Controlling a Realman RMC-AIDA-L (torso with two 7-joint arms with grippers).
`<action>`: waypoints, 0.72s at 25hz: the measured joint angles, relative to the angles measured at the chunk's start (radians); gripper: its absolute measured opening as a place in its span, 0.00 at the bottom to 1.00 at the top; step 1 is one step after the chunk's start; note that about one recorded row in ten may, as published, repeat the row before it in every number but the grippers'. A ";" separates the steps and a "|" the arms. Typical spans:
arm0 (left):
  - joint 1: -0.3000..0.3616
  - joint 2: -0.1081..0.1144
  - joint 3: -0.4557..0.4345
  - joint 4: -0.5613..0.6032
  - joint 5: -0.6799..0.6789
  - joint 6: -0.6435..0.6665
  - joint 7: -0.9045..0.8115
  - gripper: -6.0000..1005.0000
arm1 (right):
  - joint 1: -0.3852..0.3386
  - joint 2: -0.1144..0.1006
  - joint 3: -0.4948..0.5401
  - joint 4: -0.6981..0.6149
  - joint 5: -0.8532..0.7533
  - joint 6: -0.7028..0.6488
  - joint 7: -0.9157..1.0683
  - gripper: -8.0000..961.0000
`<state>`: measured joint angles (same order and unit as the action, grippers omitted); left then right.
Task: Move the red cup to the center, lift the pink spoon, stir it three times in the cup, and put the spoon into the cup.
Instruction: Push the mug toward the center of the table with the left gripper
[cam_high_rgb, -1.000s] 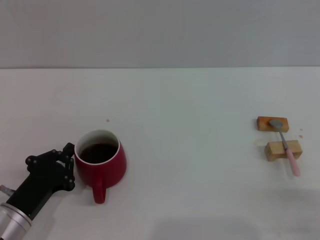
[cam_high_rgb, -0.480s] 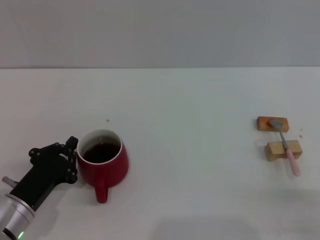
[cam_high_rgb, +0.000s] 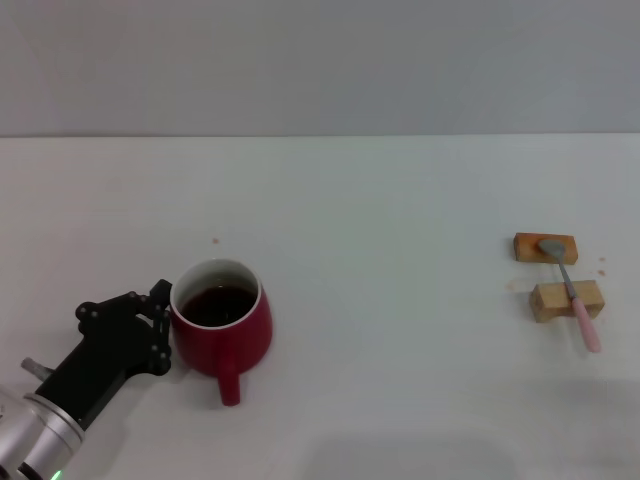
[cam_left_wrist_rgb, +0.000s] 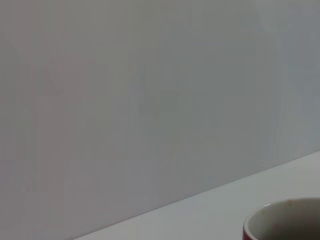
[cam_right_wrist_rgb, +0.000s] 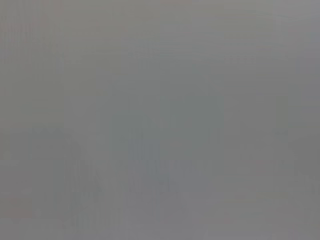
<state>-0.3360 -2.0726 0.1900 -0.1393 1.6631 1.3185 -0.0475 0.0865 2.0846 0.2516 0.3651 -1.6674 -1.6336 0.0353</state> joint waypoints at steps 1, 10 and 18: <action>-0.002 -0.001 0.007 -0.005 0.000 0.001 0.000 0.00 | 0.000 0.000 0.000 0.000 0.000 0.000 0.000 0.85; -0.020 -0.006 0.046 -0.031 0.000 -0.001 0.000 0.00 | 0.002 0.000 -0.001 0.000 0.000 0.000 0.000 0.85; -0.020 -0.004 0.038 -0.033 0.024 -0.002 0.003 0.00 | 0.003 0.000 -0.002 0.000 0.000 0.000 0.000 0.85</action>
<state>-0.3562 -2.0770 0.2283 -0.1720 1.6868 1.3165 -0.0444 0.0898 2.0847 0.2500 0.3650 -1.6675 -1.6337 0.0353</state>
